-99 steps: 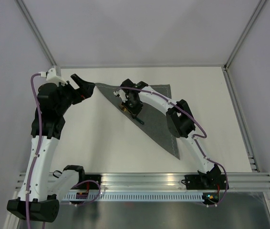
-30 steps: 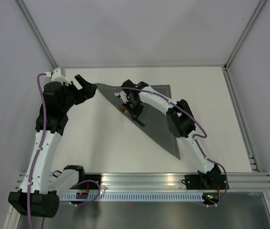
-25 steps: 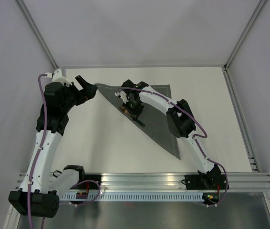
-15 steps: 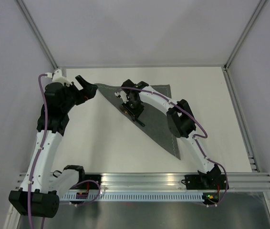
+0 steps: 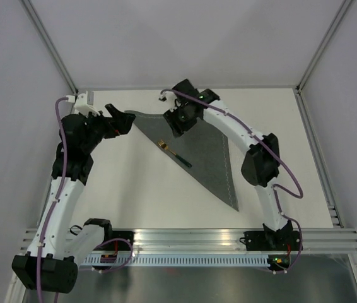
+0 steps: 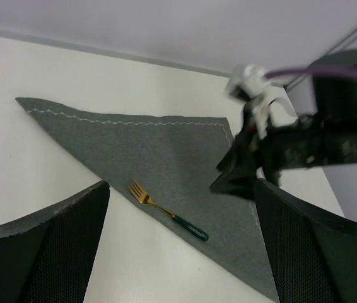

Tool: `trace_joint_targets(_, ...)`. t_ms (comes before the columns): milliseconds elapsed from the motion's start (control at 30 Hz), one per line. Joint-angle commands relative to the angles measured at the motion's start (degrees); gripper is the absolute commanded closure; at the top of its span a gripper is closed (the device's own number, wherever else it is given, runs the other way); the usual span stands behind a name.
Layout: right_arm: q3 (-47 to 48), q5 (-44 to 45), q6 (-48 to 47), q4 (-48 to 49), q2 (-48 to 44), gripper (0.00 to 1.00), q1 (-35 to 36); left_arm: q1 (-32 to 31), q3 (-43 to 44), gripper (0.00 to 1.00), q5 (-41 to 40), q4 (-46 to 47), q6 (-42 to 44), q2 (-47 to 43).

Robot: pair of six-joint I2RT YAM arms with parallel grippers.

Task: Fold the napkin, place the utensils inside, and roll it up
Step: Place the utensil onto the napkin, then fold the napkin

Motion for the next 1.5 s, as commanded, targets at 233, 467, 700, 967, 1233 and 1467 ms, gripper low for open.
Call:
trace_joint_targets(233,-19.52,-10.25,7.48,14.31,-26.66,0.44,-31.51,-34.75,-11.06,0.0,-18.16,12.96,22.16,-2.94)
trace_joint_targets(467,-24.28,-17.46,5.81,14.84,-28.25,0.44,-46.11,-60.72,-22.14,0.0,-46.03,31.06,32.88,9.87)
trace_joint_targets(700,-27.88,-19.66,5.63,17.04,-27.89,0.45,-50.87,-76.72,-23.46,0.0,-53.79,55.14,52.02,31.77)
trace_joint_targets(967,-30.26,-20.45,5.72,19.32,-28.33,0.46,-51.84,-78.06,-25.32,0.0,-35.96,62.81,51.01,37.22)
trace_joint_targets(1233,-31.58,-21.59,5.63,20.38,-28.42,0.48,-53.68,-79.29,-21.45,0.03,-28.13,62.55,46.08,43.64)
trace_joint_targets(1467,-32.55,-23.0,5.98,21.35,-28.42,0.51,-55.09,-79.99,-15.66,0.06,-26.98,63.34,46.52,50.58)
